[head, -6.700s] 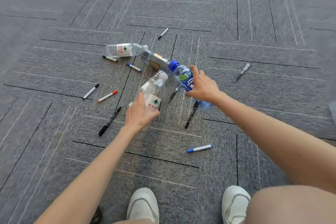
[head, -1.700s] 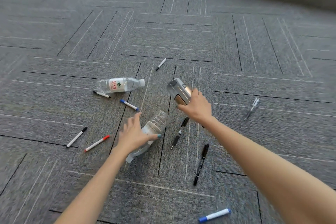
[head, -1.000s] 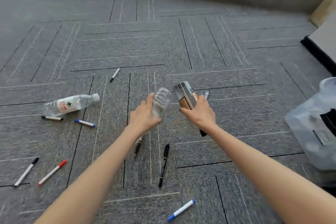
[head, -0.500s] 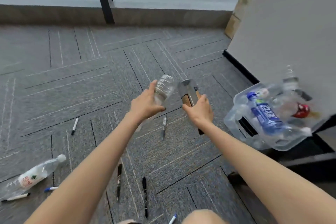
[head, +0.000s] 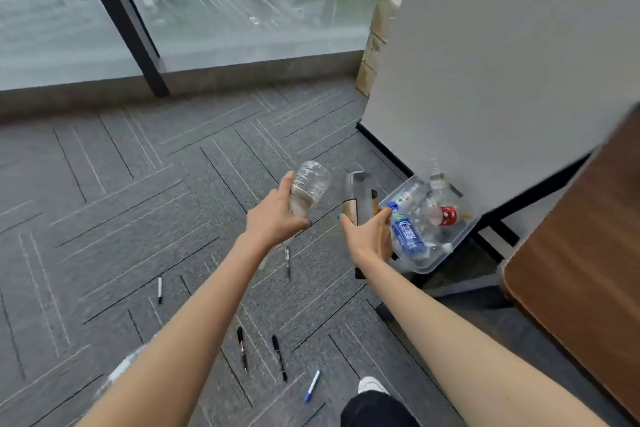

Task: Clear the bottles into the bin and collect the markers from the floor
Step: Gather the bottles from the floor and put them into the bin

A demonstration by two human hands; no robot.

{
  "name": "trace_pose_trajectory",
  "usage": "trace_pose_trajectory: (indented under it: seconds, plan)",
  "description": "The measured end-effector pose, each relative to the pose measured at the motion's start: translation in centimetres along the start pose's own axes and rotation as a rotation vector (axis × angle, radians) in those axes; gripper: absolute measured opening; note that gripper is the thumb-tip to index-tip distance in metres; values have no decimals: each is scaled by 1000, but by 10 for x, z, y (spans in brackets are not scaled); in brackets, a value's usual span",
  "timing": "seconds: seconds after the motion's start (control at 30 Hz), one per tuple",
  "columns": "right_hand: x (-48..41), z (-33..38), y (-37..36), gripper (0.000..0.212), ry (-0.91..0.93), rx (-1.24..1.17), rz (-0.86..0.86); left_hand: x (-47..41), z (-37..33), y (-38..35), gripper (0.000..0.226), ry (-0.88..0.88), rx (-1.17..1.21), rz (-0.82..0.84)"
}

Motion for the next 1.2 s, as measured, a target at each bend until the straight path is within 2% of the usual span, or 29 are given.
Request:
trace_pose_trajectory:
  seconds: [0.27, 0.4, 0.5, 0.63, 0.83, 0.9, 1.0, 1.2]
  plan:
    - [17, 90, 103, 68, -135, -156, -73, 10, -113, 120, 101, -9, -26, 75]
    - [-26, 111, 148, 78, -204, -244, -108, -34, -172, 154, 102, -60, -35, 160]
    - [-71, 111, 173, 74, -258, -289, -111, -84, -214, 160, 100, -83, -6, 216]
    - [-120, 92, 204, 66, -374, -387, -192, -148, -262, 146, 97, -162, -47, 320]
    - [-173, 39, 224, 81, -546, -521, -239, -222, -320, 95, 96, -272, -119, 556]
    - [-187, 19, 223, 77, -599, -559, -250, -246, -330, 73, 95, -299, -159, 611]
    - [-210, -11, 217, 70, -685, -602, -248, -287, -335, 39, 96, -311, -214, 698]
    - [-254, -72, 188, 77, -825, -677, -253, -353, -313, -32, 94, -313, -353, 859]
Point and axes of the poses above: each hand's wrist, its own x-axis away from the middle knuckle, its own y-axis out of the back of the hand, z = x × y, the point moved 2 cm from there along -x, towards the middle knuckle, and after that the axes turned 15 degrees about z, right-handed, at the moved point
